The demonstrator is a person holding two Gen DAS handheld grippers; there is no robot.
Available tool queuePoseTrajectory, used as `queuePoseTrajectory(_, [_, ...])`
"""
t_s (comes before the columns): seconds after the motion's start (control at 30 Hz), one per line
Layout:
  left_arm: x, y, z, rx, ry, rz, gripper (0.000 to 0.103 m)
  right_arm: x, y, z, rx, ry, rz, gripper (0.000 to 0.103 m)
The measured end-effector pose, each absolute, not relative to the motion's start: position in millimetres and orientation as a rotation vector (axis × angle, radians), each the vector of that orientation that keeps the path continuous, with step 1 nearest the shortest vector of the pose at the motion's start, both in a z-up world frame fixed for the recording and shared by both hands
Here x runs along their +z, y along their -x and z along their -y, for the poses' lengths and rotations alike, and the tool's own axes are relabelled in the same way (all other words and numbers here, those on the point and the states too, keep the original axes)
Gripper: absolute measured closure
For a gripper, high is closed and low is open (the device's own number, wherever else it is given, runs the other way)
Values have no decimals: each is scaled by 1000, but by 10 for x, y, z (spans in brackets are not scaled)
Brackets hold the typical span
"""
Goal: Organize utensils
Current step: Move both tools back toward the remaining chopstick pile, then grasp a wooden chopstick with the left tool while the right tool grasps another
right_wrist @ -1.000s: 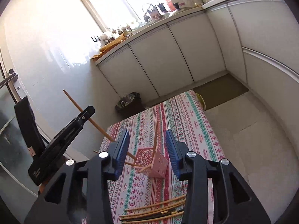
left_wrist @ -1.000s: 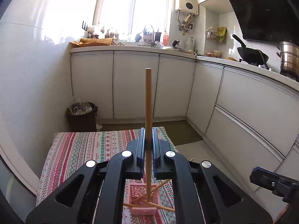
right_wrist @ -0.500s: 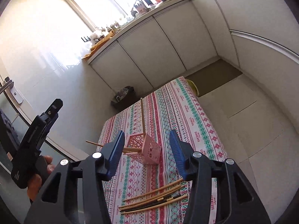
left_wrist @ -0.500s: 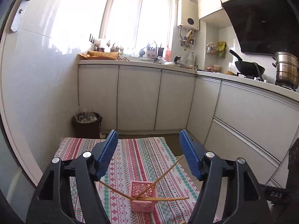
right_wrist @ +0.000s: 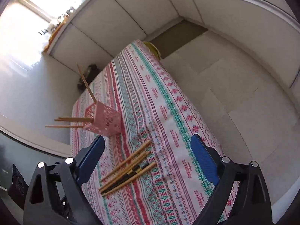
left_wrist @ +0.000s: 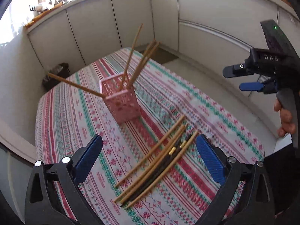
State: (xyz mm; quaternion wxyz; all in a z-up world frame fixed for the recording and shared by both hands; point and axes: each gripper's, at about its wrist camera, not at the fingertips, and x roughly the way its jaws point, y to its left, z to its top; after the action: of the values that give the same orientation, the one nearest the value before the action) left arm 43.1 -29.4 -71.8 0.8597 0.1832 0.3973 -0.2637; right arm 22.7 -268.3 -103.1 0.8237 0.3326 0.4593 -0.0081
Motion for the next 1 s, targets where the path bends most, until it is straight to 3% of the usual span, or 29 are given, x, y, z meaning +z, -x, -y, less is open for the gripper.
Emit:
queuePoseTrajectory(0.23, [-1219,-291,501,-696,-537,-988,7,-1350,-203,2283,72,-591,-1165,13])
queuePoseTrajectory(0.53, [-1439,-320,941,-1013,-653,-1170,7,-1359,-220,2563,-36,-575,-1179,13])
queuePoseTrajectory(0.63, [-1484,-449,1059,-1102,-622,-1229,19,-1367,-203,2807,-88,-631,-1155,13])
queuePoseTrajectory(0.77, [-1661,-553,1226,-1099,-693,-1296,52,-1357,-170,3015,-106,-706,-1133,13])
queuePoseTrajectory(1.0, [-1671,-632,1444,-1067,-762,-1273,54,-1369,-179,3028,-77,-714,-1135,13])
